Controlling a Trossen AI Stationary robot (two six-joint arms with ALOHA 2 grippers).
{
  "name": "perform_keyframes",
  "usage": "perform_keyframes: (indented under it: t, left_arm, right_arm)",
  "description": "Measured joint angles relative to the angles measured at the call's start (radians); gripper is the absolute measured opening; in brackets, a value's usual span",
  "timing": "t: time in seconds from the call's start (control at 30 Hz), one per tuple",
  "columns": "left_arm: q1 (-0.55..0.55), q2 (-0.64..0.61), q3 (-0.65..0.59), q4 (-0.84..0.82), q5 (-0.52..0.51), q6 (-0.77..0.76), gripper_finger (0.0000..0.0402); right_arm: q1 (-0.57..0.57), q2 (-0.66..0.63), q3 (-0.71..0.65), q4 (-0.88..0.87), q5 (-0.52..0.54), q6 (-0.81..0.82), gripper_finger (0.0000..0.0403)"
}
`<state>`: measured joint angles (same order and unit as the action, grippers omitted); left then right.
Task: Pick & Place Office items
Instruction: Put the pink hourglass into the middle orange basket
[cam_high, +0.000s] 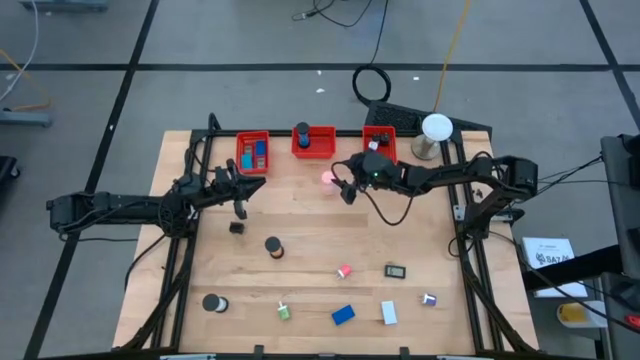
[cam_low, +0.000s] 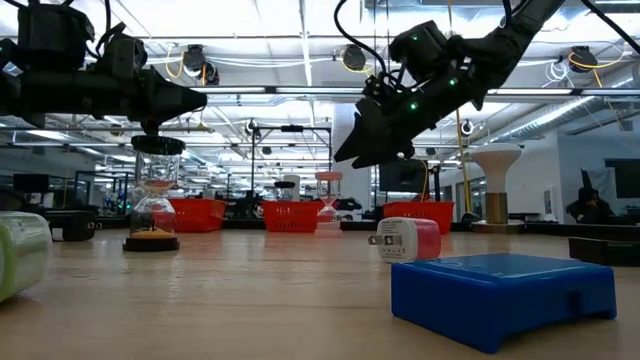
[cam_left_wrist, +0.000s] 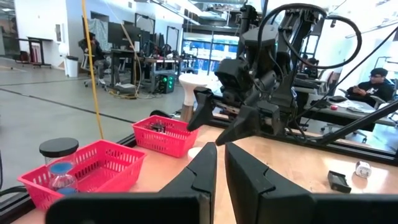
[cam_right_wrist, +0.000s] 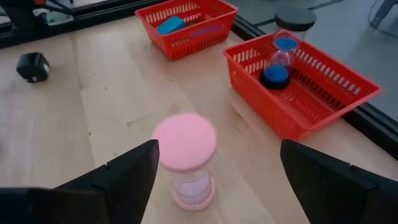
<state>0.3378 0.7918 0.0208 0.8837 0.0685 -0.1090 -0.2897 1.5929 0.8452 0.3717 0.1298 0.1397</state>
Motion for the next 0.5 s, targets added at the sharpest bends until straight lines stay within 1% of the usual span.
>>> perform_keyframes:
  t: [0.1, 0.17, 0.33, 0.5]
  left_arm:
    - [0.000, 0.000, 0.000, 0.000, 0.000, 0.000, 0.0037]
    - [0.000, 0.000, 0.000, 0.000, 0.000, 0.000, 0.0037]
    - [0.000, 0.000, 0.000, 0.000, 0.000, 0.000, 0.0037]
    - [0.000, 0.000, 0.000, 0.000, 0.000, 0.000, 0.0037]
  right_arm:
    - [-0.001, 0.000, 0.000, 0.028, -0.007, 0.000, 0.0327]
    - [-0.001, 0.004, 0.000, 0.042, -0.030, 0.009, 0.0330]
    - [0.010, 0.058, -0.001, 0.119, -0.031, 0.015, 0.0340]
    - [0.010, 0.110, -0.002, 0.180, -0.030, 0.012, 0.0337]
